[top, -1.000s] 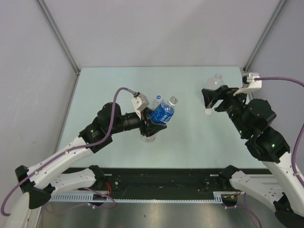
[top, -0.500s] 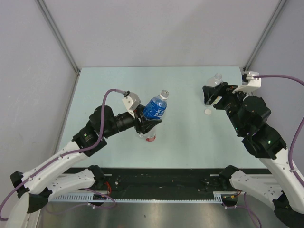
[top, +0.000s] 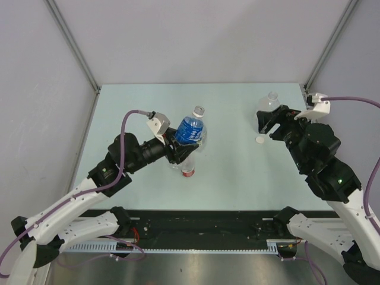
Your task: Unscrew the bottle caps
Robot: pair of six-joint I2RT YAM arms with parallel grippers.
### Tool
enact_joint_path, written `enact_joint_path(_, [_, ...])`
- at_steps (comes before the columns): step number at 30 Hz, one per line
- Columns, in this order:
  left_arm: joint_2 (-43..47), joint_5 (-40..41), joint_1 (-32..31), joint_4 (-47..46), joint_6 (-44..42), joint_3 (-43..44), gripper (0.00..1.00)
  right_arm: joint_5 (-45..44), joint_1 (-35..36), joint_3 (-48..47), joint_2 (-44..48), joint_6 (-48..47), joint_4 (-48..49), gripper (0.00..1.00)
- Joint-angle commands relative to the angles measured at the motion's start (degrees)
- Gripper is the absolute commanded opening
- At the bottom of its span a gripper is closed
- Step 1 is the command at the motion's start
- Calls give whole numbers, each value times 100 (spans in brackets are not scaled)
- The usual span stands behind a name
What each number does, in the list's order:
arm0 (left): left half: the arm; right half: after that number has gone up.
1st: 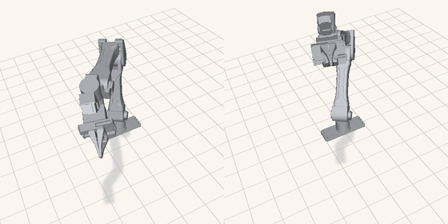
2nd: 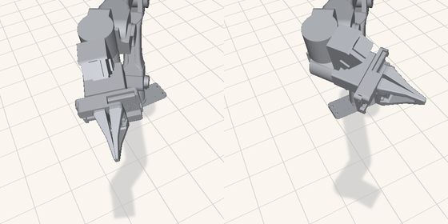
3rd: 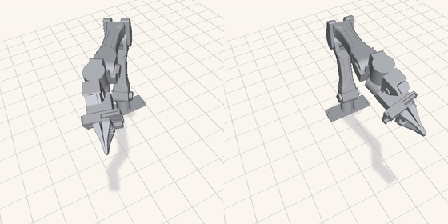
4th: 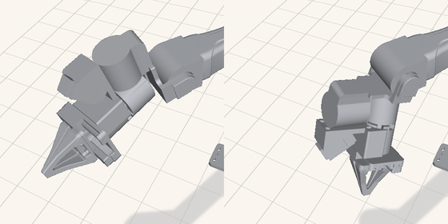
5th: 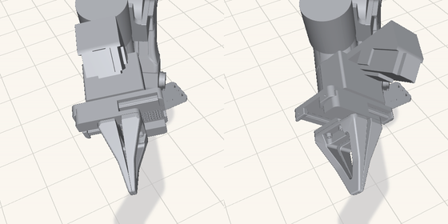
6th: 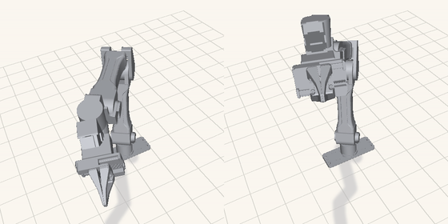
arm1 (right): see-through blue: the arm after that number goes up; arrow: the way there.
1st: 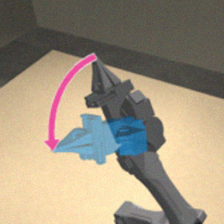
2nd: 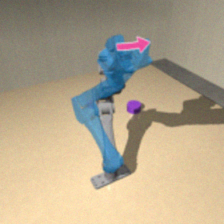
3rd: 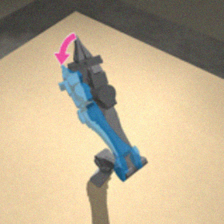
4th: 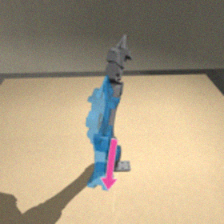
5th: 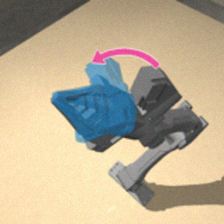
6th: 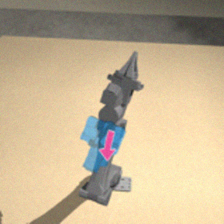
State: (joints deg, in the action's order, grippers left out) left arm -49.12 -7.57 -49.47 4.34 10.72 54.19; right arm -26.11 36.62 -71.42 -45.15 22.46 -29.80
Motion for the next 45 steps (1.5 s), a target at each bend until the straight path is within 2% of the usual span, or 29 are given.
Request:
enact_joint_path(1, [78, 107, 25, -346, 211, -5, 0, -96, -23, -30, 76, 39, -96, 77])
enact_joint_path(8, [272, 168, 25, -407, 167, -155, 0, 62, -32, 75, -38, 206, -114, 77])
enact_joint_path(13, [272, -7, 25, -407, 97, -181, 0, 553, -41, 172, -188, 285, 123, 76])
enact_joint_path(20, [237, -578, 25, -847, 88, -375, 2, 2756, -32, 304, -188, 583, 1159, 78])
enact_joint_path(26, [52, -1079, 25, -856, 97, -331, 2, 3831, -6, 427, -65, 1006, 2082, 79])
enact_joint_path(34, [-176, -1369, 8, -908, 167, -278, 3, 4078, 485, 436, -284, 1024, 2356, 80])
enact_joint_path(40, [-247, -1414, -71, -856, 141, -216, 5, 3596, 1171, 436, -530, 655, 2409, 80])
enact_joint_path(45, [-238, -1422, -133, -838, 106, -199, 5, 3411, 1225, 436, -680, 628, 2356, 79])
